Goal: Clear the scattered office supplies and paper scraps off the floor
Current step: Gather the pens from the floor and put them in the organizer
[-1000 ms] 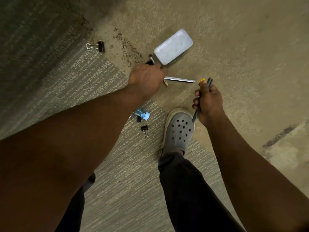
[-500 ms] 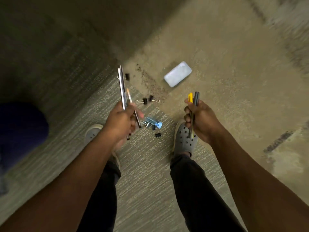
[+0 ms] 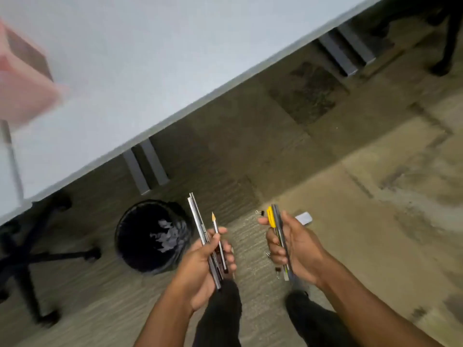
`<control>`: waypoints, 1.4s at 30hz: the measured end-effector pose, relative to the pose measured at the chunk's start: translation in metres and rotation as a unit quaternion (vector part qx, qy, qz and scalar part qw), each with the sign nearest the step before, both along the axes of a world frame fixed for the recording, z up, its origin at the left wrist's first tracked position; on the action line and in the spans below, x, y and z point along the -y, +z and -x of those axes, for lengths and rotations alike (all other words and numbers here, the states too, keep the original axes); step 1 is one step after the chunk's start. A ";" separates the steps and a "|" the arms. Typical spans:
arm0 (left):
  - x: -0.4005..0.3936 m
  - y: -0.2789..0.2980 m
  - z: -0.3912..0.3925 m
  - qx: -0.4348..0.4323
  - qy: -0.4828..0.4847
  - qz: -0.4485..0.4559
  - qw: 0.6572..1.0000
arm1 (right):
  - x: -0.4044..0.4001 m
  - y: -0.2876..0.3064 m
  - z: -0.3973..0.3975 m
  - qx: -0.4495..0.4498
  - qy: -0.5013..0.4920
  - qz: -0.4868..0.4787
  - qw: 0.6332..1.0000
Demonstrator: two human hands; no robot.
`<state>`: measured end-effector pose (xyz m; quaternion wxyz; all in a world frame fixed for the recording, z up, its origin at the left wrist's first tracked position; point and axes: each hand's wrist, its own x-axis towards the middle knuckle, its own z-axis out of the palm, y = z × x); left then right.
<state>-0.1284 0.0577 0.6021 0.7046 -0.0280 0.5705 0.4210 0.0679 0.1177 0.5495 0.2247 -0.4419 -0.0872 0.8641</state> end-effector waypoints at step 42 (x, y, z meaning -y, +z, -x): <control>-0.086 0.200 0.329 -0.091 0.231 -0.115 0.962 | -0.188 0.238 0.401 0.075 0.206 -0.215 0.952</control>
